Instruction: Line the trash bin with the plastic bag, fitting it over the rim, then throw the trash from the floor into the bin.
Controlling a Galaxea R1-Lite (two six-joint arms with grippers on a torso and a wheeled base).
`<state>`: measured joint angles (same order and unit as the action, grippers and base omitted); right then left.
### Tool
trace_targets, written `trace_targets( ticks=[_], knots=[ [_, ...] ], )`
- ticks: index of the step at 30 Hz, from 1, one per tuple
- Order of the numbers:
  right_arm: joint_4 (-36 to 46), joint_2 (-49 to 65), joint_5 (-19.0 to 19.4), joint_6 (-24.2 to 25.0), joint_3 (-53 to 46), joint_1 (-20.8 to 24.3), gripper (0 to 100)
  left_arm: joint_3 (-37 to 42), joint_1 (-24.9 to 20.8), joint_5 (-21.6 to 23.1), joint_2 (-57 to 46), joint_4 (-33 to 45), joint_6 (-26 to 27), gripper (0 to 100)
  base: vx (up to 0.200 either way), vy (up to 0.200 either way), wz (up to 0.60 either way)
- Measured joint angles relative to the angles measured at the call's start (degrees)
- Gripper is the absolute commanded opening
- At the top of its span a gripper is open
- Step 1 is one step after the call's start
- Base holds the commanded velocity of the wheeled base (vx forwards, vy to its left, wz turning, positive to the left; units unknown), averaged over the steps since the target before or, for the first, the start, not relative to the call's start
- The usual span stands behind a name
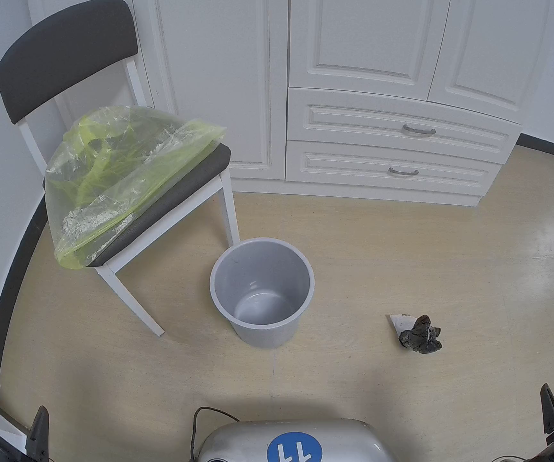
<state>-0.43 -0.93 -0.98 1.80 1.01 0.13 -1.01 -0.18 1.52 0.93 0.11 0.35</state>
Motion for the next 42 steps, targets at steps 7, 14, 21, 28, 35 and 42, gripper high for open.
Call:
trace_targets(
  ticks=[7, 14, 21, 28, 35, 42],
  knots=[
    [0.0, 0.0, -0.02, 0.18, 0.0, 0.0, 100, 0.0, -0.02, -0.95, 0.0, -0.01, -1.63, 100, 0.0, 0.0, 0.0],
    [0.0, 0.0, -0.02, 0.18, 0.0, 0.0, 100, 0.0, 0.02, -1.63, 0.0, -0.11, -2.86, 100, 0.0, 0.0, 0.0],
    [0.0, 0.0, -0.06, -0.06, 0.0, -0.04, 100, 0.0, 0.02, -1.6, 0.0, -0.11, -2.84, 100, 0.0, 0.0, 0.0],
    [0.02, 0.0, 0.11, -2.16, 0.0, -0.18, 100, 0.0, 0.0, -1.26, 0.0, -0.11, -0.24, 100, 0.0, 0.0, 0.0],
    [-0.06, 0.0, 1.66, -5.22, 0.0, -0.18, 100, 0.0, 0.09, 1.65, 0.0, -0.35, 3.5, 100, 0.0, 0.0, 0.0],
    [-0.22, 0.0, 1.77, -4.67, 0.0, -0.16, 100, 0.0, 0.13, 1.69, 0.0, -0.6, 3.36, 100, 0.0, 0.0, 0.0]
  ],
)
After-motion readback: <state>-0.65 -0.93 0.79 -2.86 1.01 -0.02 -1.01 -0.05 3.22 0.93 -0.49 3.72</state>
